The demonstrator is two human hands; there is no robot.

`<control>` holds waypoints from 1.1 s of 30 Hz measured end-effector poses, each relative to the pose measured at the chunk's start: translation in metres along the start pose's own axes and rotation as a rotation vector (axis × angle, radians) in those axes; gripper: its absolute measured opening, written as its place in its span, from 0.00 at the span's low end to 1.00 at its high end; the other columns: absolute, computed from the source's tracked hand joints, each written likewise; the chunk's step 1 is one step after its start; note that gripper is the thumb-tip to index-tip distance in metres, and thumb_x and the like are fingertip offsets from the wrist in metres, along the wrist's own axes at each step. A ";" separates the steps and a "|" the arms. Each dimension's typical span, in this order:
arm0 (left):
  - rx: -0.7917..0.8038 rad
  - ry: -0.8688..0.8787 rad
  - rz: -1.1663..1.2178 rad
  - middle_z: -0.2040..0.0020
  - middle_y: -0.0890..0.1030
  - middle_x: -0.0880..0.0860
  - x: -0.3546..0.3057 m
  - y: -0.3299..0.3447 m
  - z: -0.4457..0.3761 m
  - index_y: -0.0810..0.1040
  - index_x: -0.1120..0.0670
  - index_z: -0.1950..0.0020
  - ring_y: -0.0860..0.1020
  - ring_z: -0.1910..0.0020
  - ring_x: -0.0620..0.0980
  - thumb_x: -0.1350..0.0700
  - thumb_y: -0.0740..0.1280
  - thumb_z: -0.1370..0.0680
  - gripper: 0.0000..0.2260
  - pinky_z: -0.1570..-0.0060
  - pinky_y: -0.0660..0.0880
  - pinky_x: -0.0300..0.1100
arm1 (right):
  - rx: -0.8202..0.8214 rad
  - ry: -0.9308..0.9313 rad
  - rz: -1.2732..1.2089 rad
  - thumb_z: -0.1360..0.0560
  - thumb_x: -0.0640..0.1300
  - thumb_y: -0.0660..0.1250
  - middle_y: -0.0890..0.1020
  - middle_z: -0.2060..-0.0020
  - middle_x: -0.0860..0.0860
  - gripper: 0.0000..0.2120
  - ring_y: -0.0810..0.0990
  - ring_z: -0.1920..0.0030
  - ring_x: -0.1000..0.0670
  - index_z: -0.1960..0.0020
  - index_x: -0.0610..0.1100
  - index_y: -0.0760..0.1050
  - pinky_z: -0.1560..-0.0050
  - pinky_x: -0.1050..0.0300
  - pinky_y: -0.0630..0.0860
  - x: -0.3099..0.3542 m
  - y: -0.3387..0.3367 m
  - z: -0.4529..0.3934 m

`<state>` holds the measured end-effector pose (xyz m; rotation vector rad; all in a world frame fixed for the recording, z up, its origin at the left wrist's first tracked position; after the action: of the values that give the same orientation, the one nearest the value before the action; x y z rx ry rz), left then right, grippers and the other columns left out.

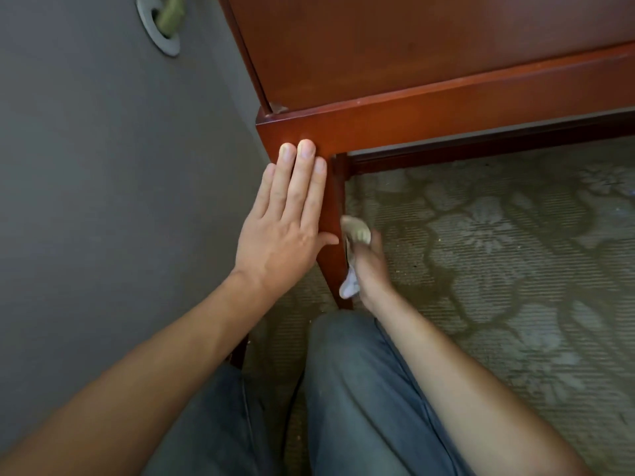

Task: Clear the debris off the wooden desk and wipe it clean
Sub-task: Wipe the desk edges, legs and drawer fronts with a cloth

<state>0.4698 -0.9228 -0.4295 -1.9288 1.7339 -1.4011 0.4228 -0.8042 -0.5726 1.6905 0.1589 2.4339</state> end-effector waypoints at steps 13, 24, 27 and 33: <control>-0.012 -0.007 0.011 0.21 0.38 0.68 -0.004 0.004 0.002 0.36 0.66 0.20 0.36 0.20 0.69 0.37 0.67 0.19 0.51 0.20 0.38 0.60 | 0.029 0.148 0.238 0.14 0.46 0.61 0.74 0.37 0.47 0.23 0.76 0.34 0.46 0.23 0.41 0.60 0.42 0.58 0.69 -0.105 -0.024 -0.024; -0.065 0.007 0.059 0.20 0.48 0.65 -0.004 0.004 0.005 0.44 0.66 0.18 0.48 0.21 0.67 0.39 0.65 0.18 0.46 0.19 0.42 0.58 | -0.002 -0.365 0.105 0.14 0.43 0.61 0.76 0.32 0.49 0.20 0.77 0.34 0.56 0.25 0.51 0.60 0.35 0.65 0.73 -0.003 -0.008 0.003; -0.084 0.038 0.064 0.18 0.49 0.62 0.001 0.009 0.008 0.43 0.63 0.17 0.49 0.19 0.65 0.38 0.60 0.16 0.42 0.18 0.48 0.57 | 0.058 -0.165 0.365 0.16 0.51 0.61 0.78 0.35 0.50 0.22 0.78 0.36 0.51 0.24 0.49 0.62 0.31 0.53 0.74 -0.035 -0.018 -0.009; -0.108 0.061 0.073 0.16 0.56 0.60 0.001 0.009 0.011 0.49 0.61 0.16 0.56 0.18 0.60 0.40 0.56 0.15 0.36 0.19 0.56 0.55 | 0.021 -0.199 0.640 0.25 0.54 0.74 0.82 0.50 0.57 0.20 0.82 0.47 0.50 0.37 0.53 0.71 0.42 0.51 0.76 -0.006 -0.056 0.008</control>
<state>0.4717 -0.9310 -0.4403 -1.8728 1.9252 -1.3806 0.4367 -0.7505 -0.5860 2.2476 -0.4533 2.6362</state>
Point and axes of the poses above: each hand's wrist, its own z-axis away from the middle knuckle, its own y-axis out of the palm, x = y × z, the point moved 2 cm from there along -z, towards the middle knuckle
